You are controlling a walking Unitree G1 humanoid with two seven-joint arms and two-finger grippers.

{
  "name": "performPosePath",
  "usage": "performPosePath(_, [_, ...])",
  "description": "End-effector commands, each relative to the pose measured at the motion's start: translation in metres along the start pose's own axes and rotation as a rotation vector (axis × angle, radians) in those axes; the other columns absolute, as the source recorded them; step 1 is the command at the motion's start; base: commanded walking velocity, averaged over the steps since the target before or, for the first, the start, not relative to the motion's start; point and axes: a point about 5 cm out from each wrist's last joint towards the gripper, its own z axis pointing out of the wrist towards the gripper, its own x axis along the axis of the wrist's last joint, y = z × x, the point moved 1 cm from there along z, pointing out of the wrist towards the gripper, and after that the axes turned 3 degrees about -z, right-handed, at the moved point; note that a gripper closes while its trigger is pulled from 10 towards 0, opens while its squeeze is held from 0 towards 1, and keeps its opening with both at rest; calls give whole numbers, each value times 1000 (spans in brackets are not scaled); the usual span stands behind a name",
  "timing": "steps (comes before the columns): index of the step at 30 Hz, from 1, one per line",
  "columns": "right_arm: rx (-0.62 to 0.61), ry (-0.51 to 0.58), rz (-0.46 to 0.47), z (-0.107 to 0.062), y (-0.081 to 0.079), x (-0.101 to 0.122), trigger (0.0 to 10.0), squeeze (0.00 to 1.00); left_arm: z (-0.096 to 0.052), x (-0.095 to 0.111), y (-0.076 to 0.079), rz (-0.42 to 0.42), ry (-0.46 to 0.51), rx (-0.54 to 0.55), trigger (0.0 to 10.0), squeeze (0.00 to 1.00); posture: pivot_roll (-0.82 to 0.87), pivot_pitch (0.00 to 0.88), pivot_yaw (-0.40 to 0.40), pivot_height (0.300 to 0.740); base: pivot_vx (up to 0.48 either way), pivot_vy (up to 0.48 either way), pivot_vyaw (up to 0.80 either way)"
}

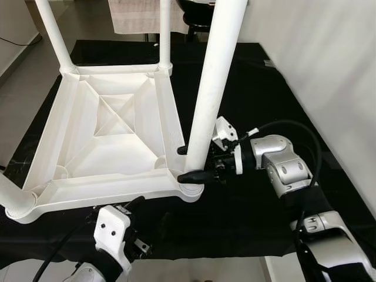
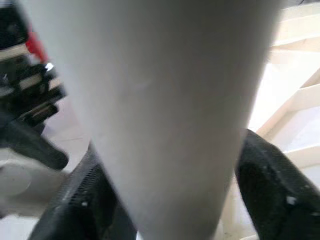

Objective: Building children table

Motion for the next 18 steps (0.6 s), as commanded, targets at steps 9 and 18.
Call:
performPosePath(9, [-98, 21, 31, -29, -12, -19, 0, 0, -1, -1, 5, -13, -10, -30, 10000, 0, -159, 185, -76, 740, 0, 0, 0])
performPosePath(18, [-740, 63, 292, -40, -23, -44, 0, 0, -2, -1, 2, -12, -7, -39, 10000, 0, -176, 178, -77, 740, 0, 0, 0])
